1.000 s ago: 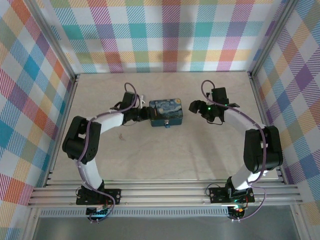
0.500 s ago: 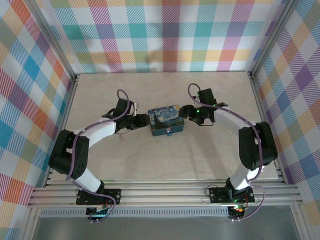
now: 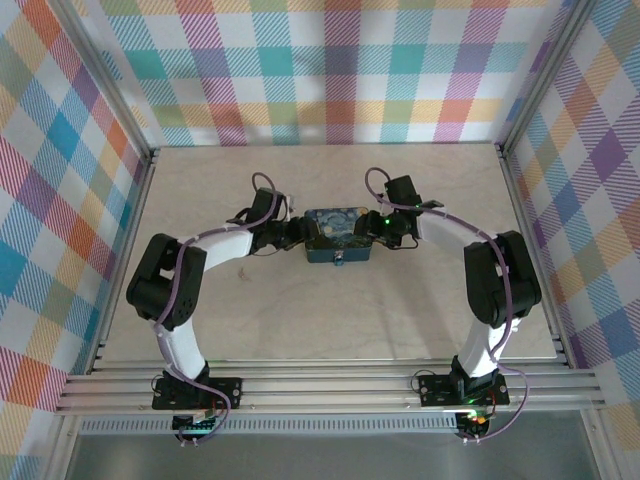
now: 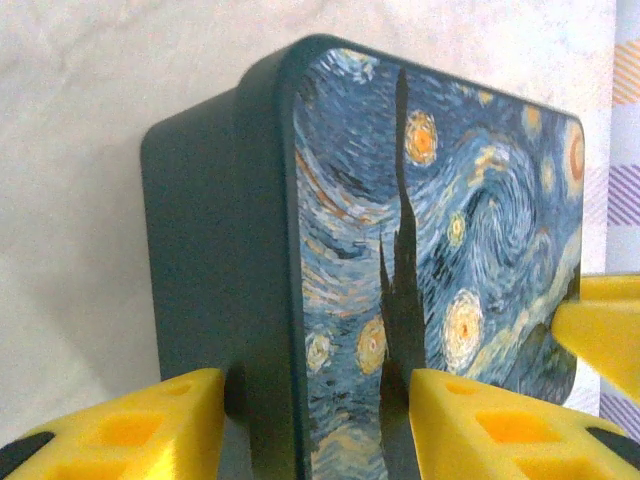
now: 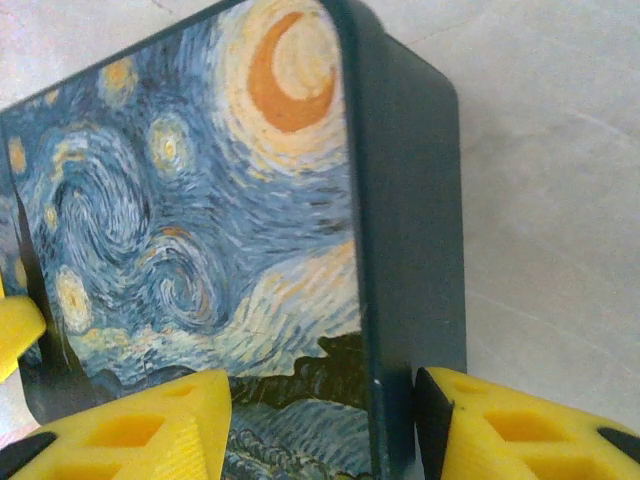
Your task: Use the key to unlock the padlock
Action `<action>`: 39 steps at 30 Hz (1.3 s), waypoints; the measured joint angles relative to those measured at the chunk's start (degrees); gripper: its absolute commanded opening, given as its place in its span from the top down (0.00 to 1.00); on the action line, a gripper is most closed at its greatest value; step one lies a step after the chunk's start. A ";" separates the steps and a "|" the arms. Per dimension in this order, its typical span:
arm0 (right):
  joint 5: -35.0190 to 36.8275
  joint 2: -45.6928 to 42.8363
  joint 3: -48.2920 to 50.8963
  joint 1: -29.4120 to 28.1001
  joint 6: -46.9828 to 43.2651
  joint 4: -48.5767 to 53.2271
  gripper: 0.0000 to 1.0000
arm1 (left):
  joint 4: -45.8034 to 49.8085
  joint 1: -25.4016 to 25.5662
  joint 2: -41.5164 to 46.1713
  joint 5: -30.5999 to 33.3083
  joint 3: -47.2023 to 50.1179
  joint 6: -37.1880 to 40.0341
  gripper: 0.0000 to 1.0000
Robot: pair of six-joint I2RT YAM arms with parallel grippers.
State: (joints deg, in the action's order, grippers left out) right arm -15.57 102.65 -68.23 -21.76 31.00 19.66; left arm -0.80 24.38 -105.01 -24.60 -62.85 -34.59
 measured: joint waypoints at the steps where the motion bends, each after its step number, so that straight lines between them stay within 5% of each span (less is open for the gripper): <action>1: 0.35 0.44 -0.72 0.00 -0.13 0.59 0.48 | 0.59 0.00 -0.87 0.37 -1.36 -0.02 0.49; 14: 1.62 2.27 -6.67 -0.92 -1.46 5.53 0.24 | 12.26 1.42 -2.40 7.02 -9.11 6.34 0.36; 26: 2.71 -11.17 1.42 -2.23 0.57 6.19 0.25 | 26.14 -0.39 17.88 25.11 -1.01 12.59 0.30; 34: 6.21 -12.83 4.81 -14.84 2.99 5.46 0.30 | 30.82 -8.68 25.31 28.72 14.75 10.45 0.34; 39: 6.14 -8.04 1.44 -21.77 3.52 3.80 0.32 | 30.25 -12.13 21.94 24.87 16.02 8.39 0.48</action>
State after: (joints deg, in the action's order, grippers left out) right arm -9.43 94.61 -66.78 -43.53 34.52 23.46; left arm 29.45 12.25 -83.07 0.27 -46.83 -26.20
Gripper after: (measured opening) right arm 0.685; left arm 0.560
